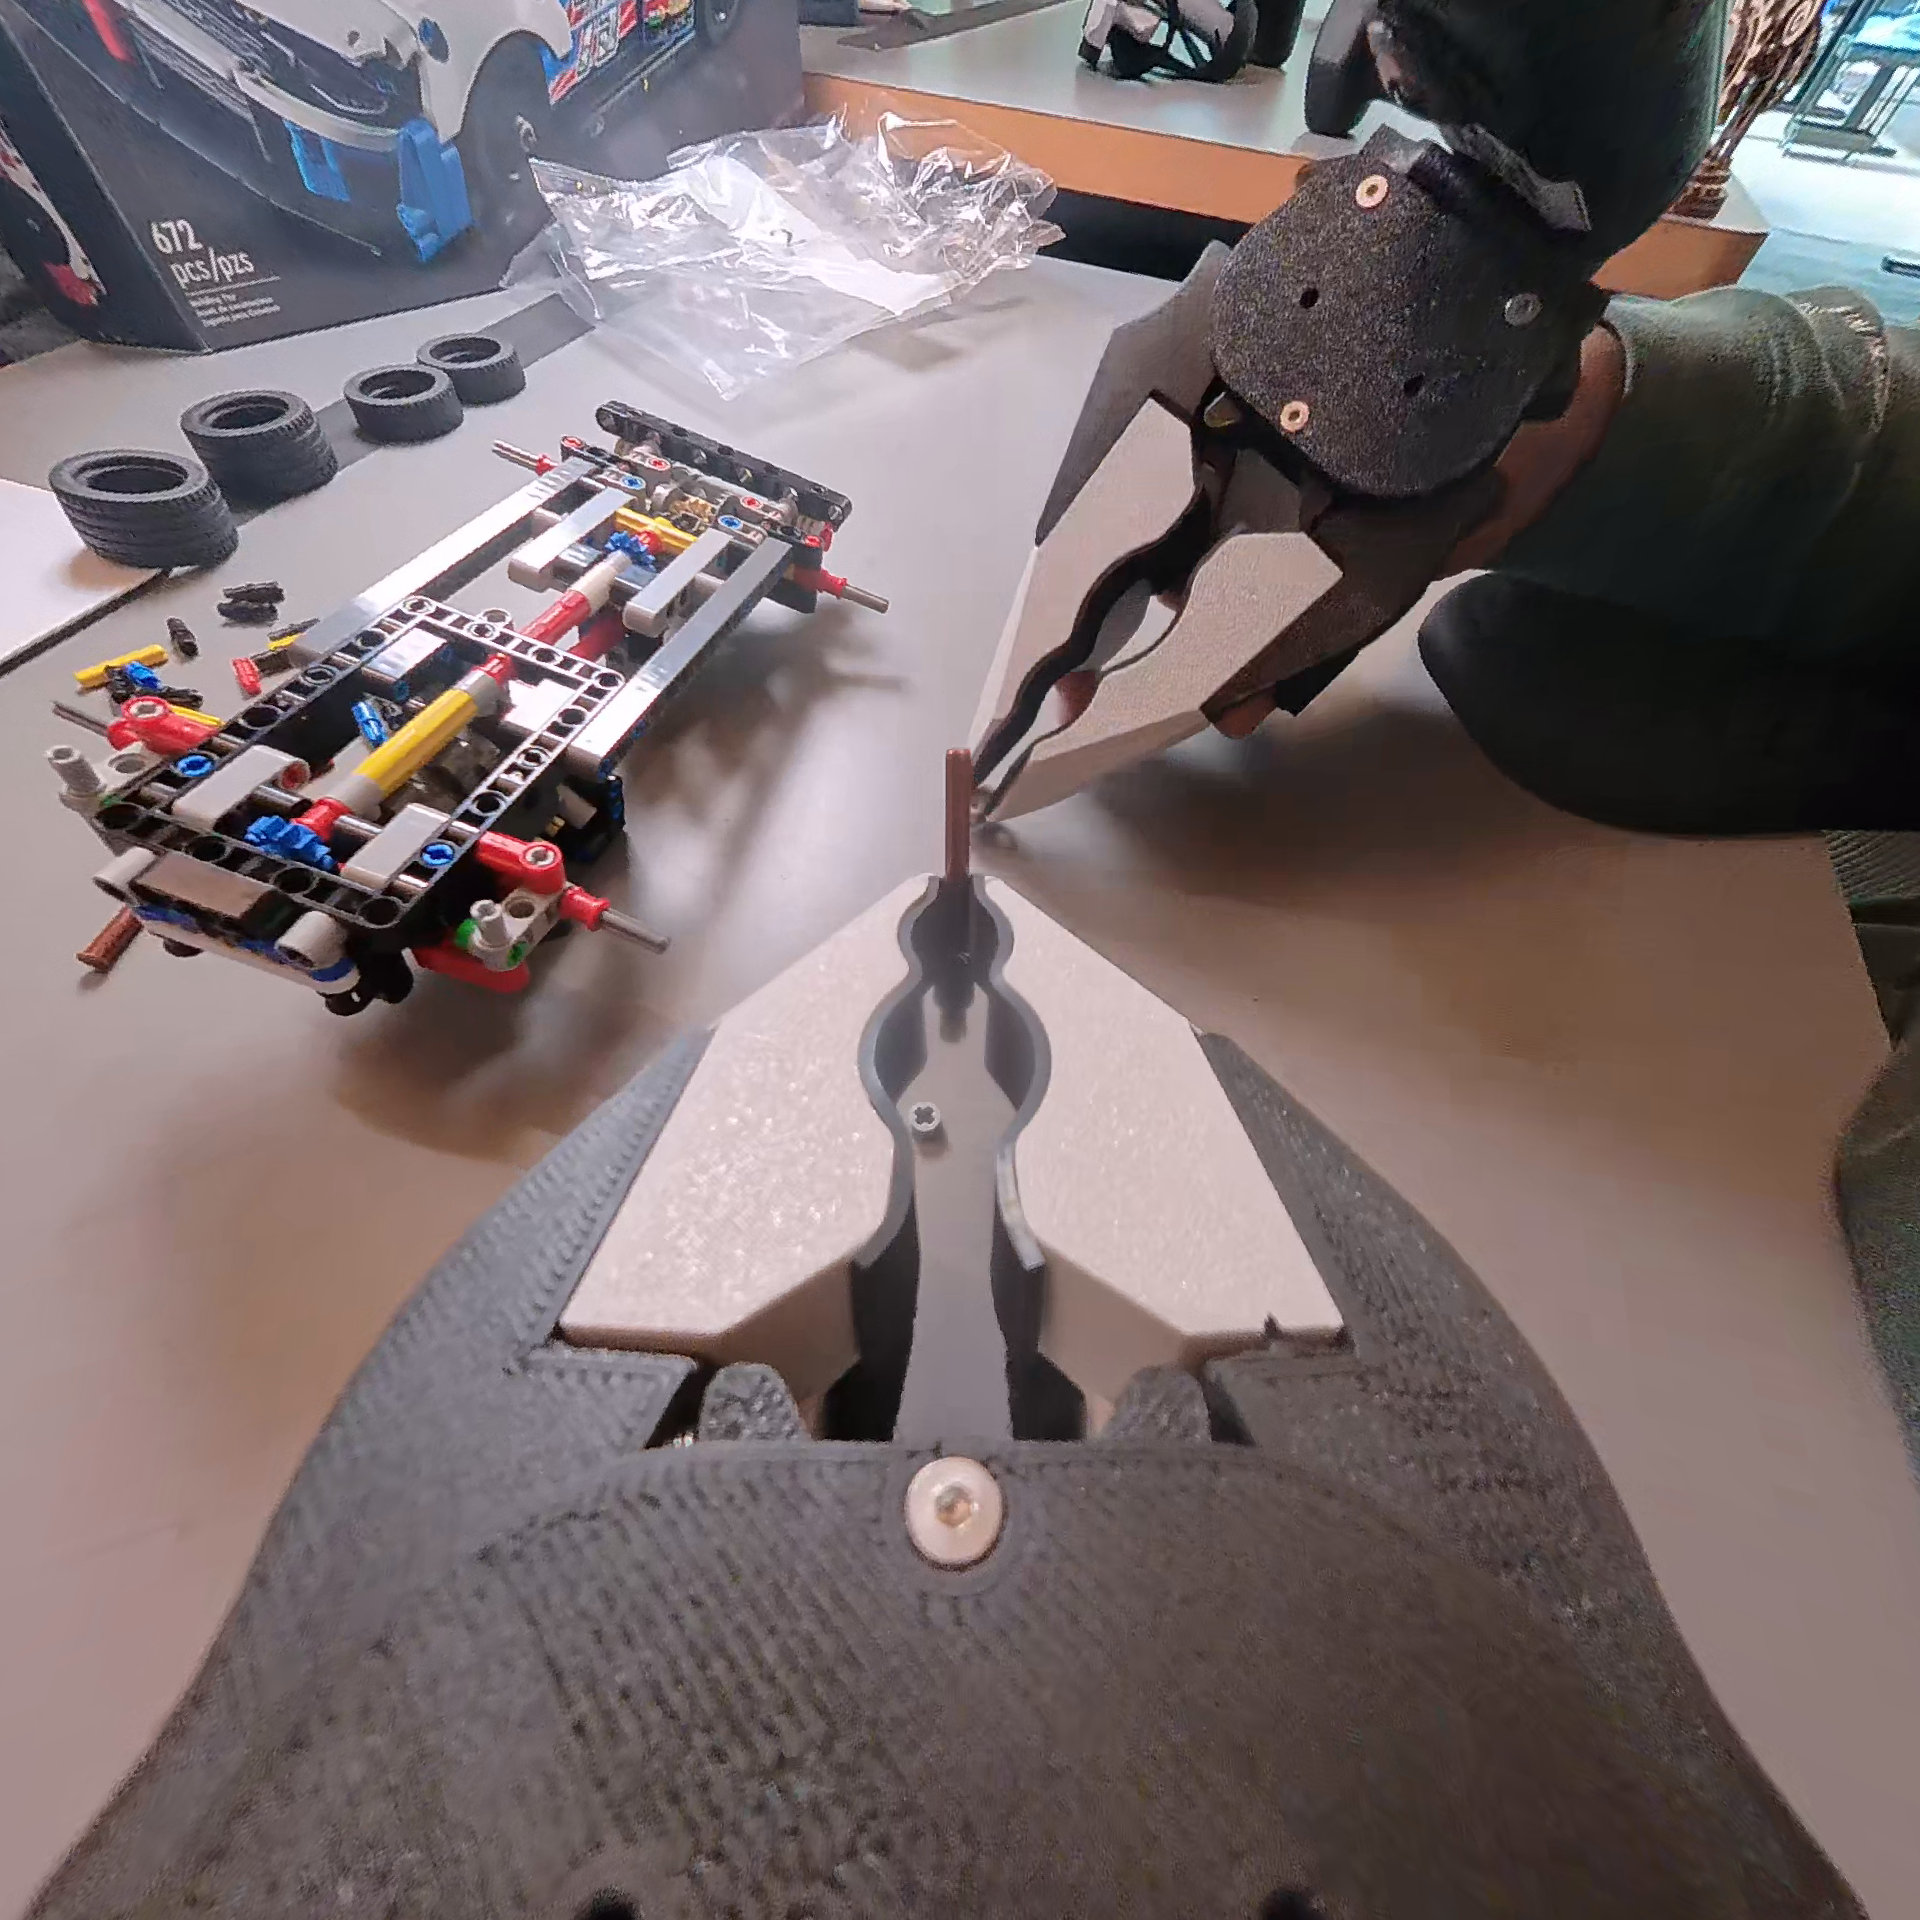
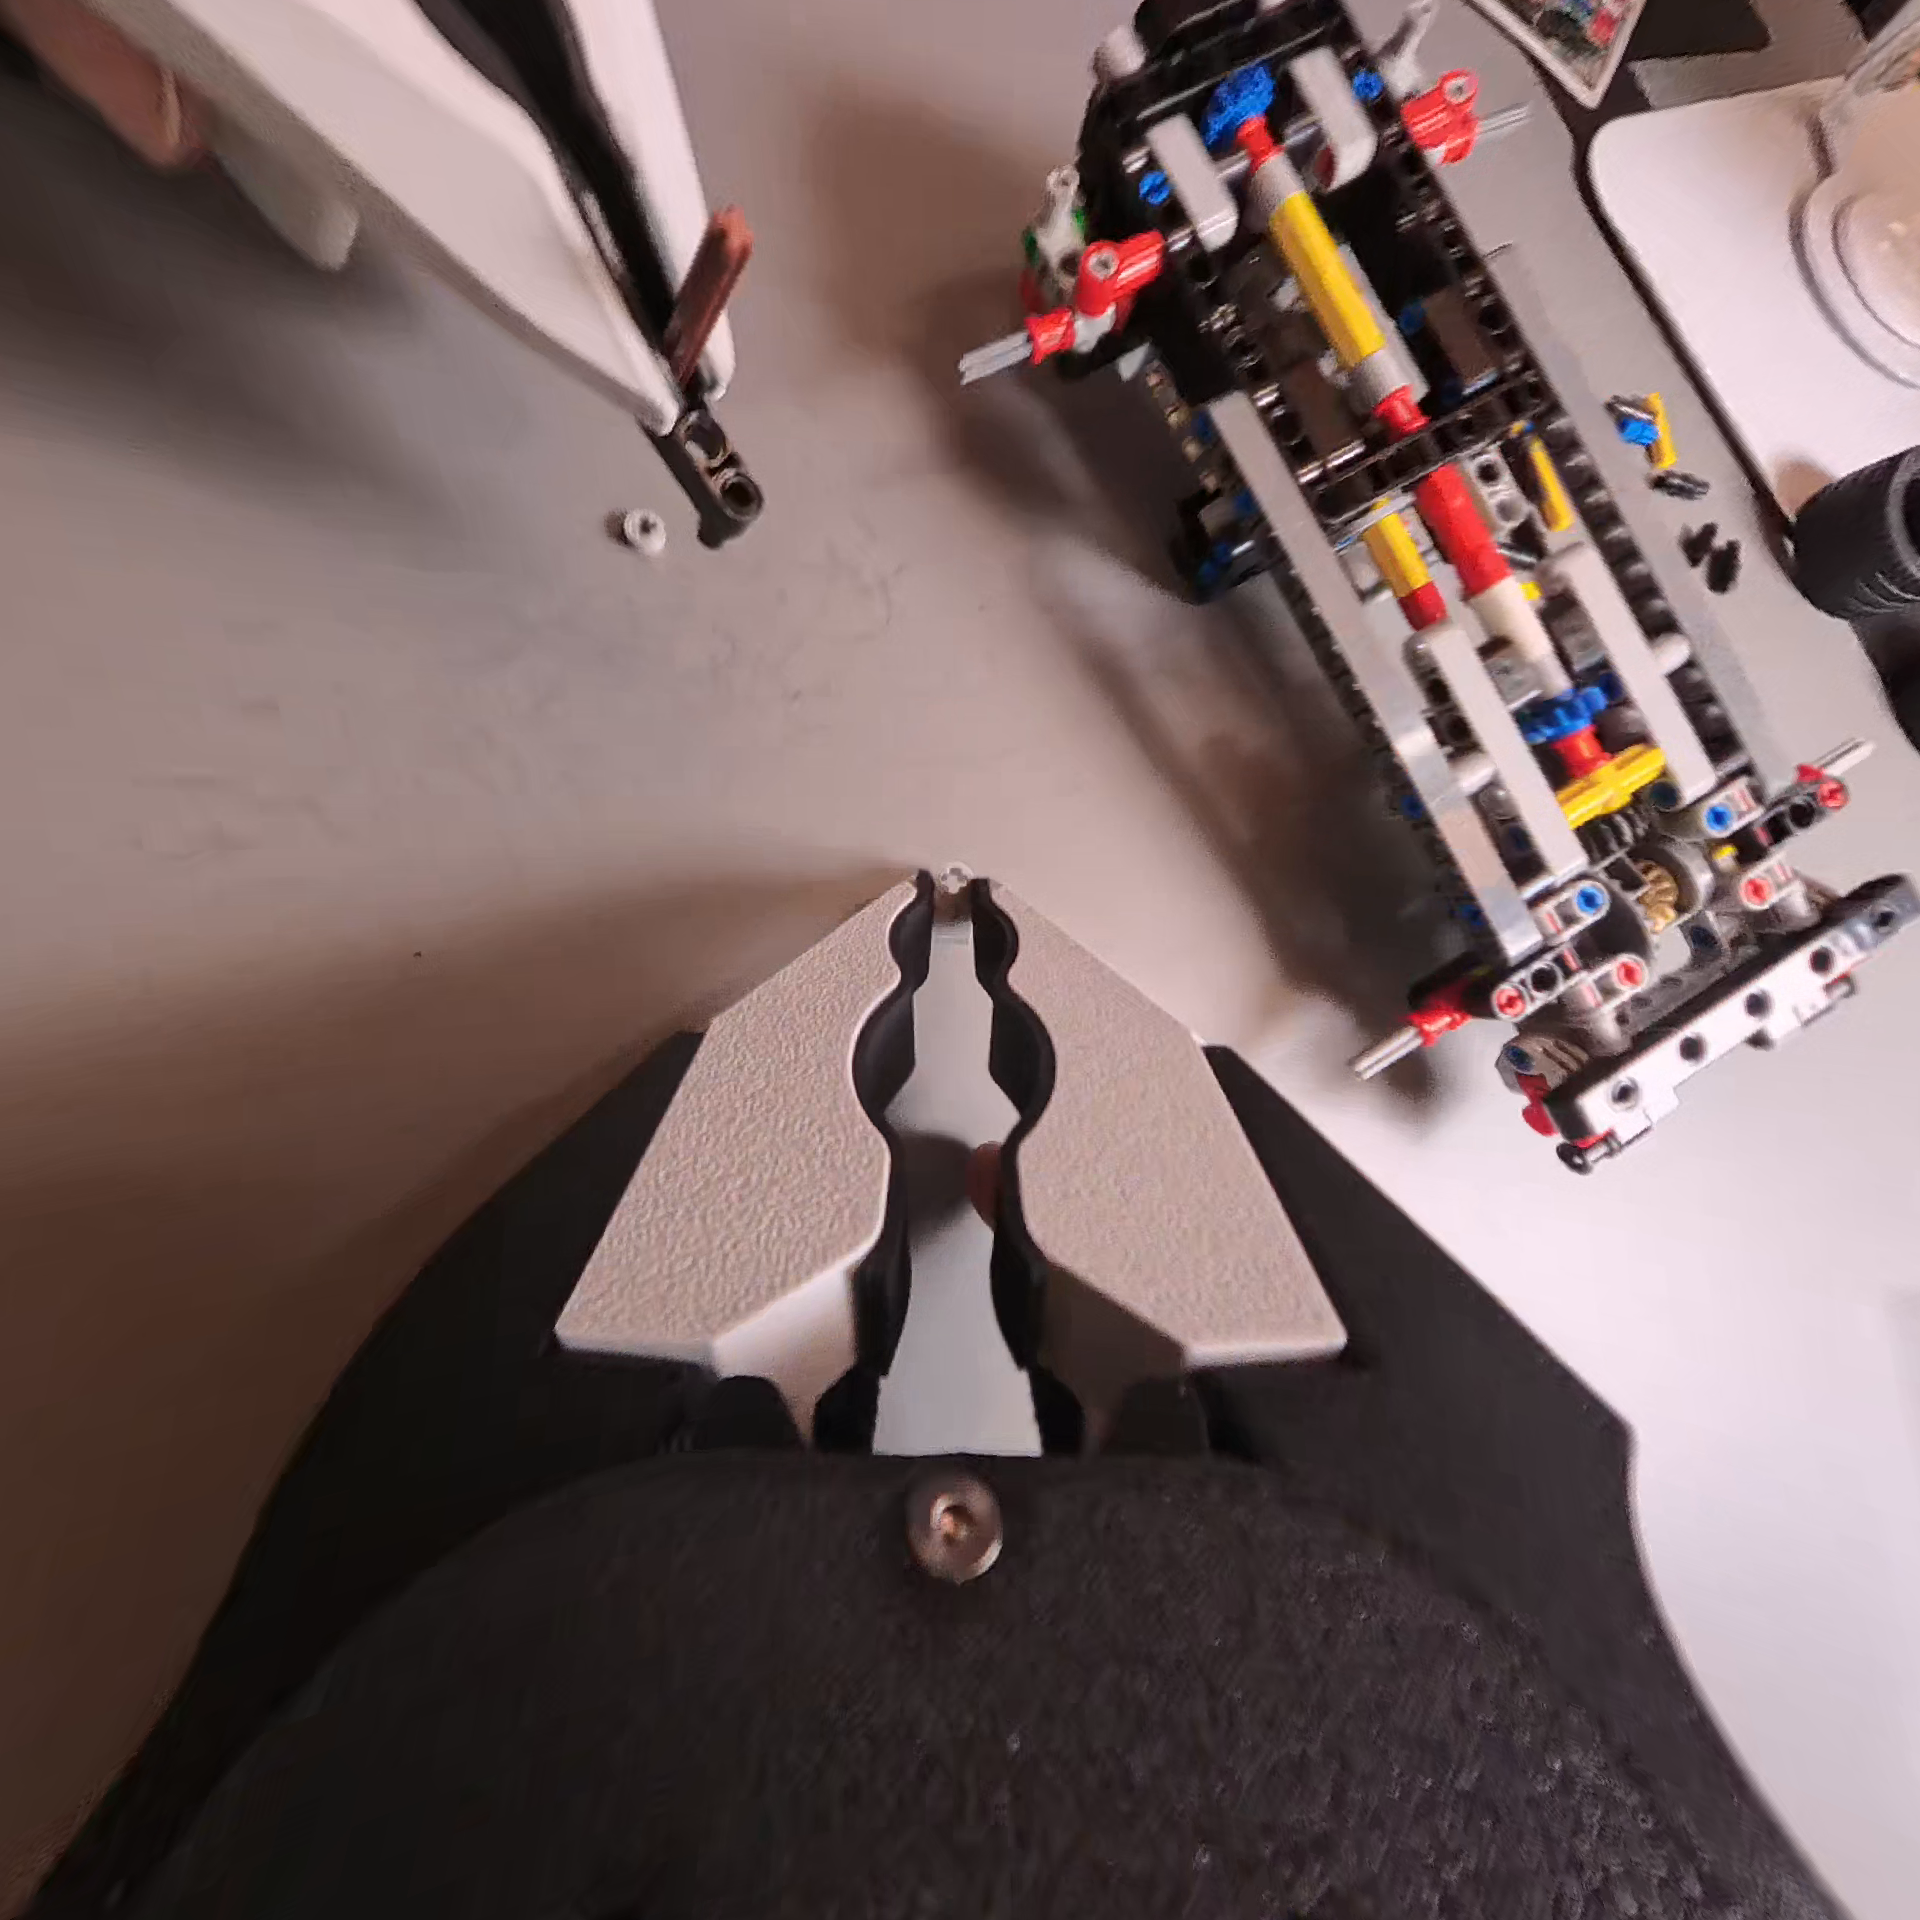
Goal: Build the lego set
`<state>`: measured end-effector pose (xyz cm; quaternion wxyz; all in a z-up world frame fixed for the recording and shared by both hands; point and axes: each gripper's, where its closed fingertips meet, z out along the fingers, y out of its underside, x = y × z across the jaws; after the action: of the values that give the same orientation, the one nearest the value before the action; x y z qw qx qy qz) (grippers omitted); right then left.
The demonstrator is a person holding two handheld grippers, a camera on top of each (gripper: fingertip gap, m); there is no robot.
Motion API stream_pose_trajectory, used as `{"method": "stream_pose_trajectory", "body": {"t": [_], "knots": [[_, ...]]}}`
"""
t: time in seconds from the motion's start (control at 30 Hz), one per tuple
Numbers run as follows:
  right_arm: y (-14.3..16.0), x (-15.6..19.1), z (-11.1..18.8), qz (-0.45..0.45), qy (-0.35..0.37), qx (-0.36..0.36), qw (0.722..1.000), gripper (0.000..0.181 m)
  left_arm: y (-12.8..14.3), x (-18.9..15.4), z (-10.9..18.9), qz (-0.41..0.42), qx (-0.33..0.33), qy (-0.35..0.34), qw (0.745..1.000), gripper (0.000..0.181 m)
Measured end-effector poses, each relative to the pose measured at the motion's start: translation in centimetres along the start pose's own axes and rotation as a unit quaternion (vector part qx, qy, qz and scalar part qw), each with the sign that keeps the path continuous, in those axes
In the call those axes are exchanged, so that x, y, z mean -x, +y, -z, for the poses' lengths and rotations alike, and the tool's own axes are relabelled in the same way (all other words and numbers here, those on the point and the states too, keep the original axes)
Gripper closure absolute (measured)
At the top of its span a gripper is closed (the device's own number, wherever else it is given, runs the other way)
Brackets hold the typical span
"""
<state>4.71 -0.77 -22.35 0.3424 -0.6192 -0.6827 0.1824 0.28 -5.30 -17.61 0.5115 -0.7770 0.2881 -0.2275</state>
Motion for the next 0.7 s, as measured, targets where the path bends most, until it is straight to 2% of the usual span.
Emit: {"method": "stream_pose_trajectory", "body": {"t": [0.1, 0.17, 0.27, 0.37, 0.5, 0.7], "knots": [[0.1, 0.8, -0.1, 0.055, 0.002, 0.008, 0.998, 0.177, 0.1, -0.1, -0.1, 0.000, 0.003, 0.001, 1.000, 0.179], [-0.4, 2.0, 0.2, 0.062, -0.030, -0.006, 0.998, 0.174, 0.2, -0.1, -0.1, -0.001, 0.004, 0.001, 1.000, 0.179], [-1.1, 2.9, 1.2, 0.024, -0.086, -0.030, 0.996, 0.169, 0.2, -0.1, -0.1, 0.000, 0.004, 0.000, 1.000, 0.179], [-0.5, 1.5, 1.7, -0.022, -0.089, -0.029, 0.995, 0.164, 0.3, -0.1, -0.2, 0.001, 0.006, 0.003, 1.000, 0.179], [0.3, 1.1, 1.1, -0.068, -0.102, -0.010, 0.992, 0.171, 0.4, -0.2, -0.3, 0.003, 0.009, 0.007, 1.000, 0.179], [-0.2, 2.1, 0.3, -0.054, -0.127, 0.006, 0.990, 0.171, 0.4, -0.3, -0.3, 0.002, 0.011, 0.009, 1.000, 0.179]]}}
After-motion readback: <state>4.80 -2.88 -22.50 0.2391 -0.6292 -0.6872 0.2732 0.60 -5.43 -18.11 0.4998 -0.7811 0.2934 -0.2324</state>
